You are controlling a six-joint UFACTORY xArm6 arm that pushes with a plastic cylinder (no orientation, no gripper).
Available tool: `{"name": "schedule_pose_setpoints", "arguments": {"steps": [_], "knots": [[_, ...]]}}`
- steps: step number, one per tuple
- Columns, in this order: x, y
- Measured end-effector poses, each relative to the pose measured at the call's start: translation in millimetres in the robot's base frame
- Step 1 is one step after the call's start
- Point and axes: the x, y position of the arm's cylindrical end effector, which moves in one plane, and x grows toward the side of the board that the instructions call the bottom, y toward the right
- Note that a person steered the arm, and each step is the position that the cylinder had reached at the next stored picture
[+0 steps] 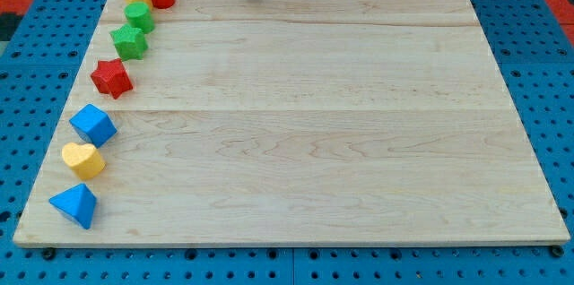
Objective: Push the red circle into the yellow hexagon
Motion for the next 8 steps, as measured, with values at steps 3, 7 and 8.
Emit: {"name": "schedule_pose_setpoints", "arguments": {"steps": [3, 7, 8], "knots": [[2, -72], [2, -120], [2, -126]]}}
